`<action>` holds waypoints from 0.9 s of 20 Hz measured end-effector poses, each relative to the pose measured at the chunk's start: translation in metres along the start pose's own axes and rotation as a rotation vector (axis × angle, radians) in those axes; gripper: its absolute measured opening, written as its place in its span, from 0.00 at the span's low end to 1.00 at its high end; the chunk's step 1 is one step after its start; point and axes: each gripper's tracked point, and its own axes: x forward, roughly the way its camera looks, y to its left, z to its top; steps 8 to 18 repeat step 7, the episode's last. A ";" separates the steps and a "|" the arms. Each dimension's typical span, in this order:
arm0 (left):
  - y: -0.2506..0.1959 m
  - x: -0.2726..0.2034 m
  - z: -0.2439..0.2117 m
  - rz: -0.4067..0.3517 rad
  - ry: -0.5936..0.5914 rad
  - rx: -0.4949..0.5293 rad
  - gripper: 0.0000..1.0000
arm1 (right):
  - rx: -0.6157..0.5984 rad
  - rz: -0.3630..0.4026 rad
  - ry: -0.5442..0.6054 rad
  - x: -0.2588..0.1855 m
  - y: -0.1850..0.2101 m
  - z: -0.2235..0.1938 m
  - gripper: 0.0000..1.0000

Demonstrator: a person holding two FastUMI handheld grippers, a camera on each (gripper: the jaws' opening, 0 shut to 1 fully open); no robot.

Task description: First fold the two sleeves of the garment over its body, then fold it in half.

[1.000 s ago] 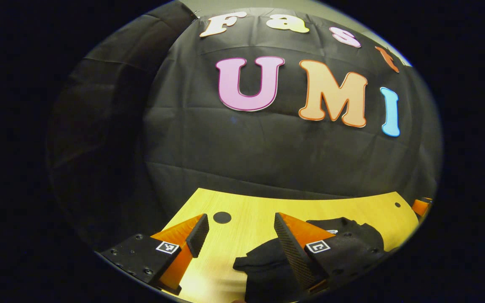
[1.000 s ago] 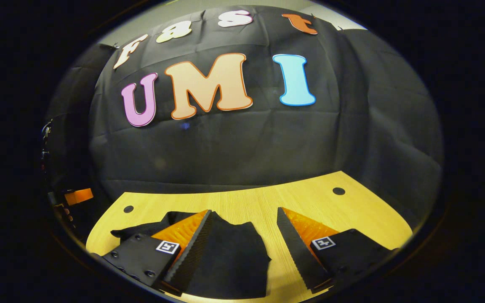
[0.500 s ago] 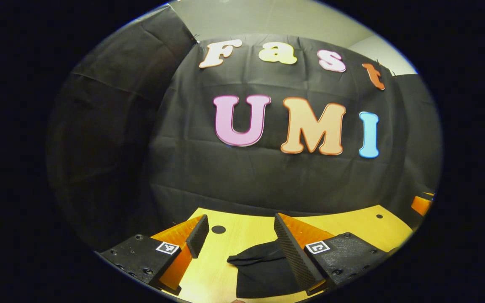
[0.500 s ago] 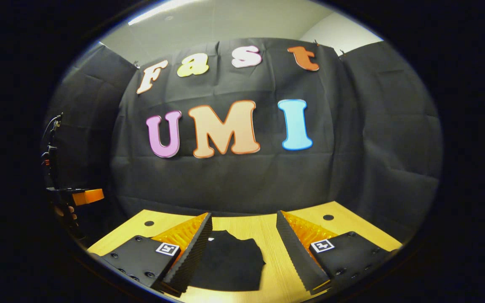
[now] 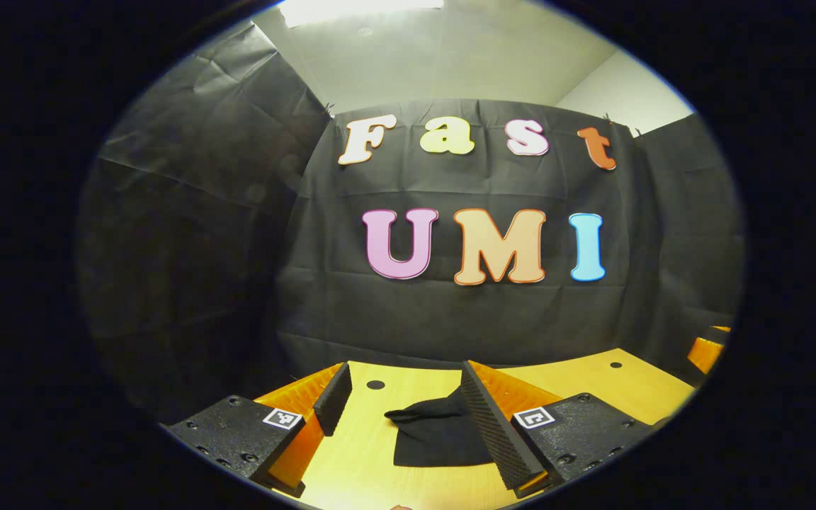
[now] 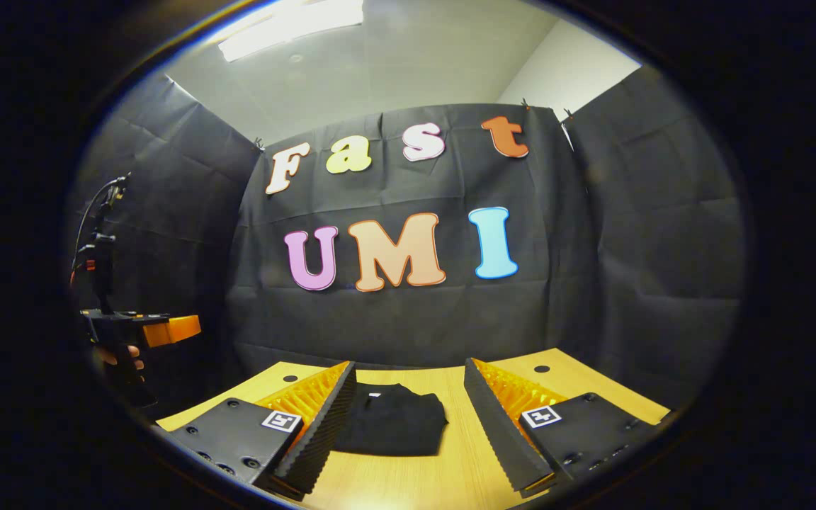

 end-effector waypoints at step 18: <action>-0.033 -0.034 0.035 -0.042 -0.066 0.022 0.92 | 0.045 -0.009 -0.038 -0.032 -0.023 0.016 0.93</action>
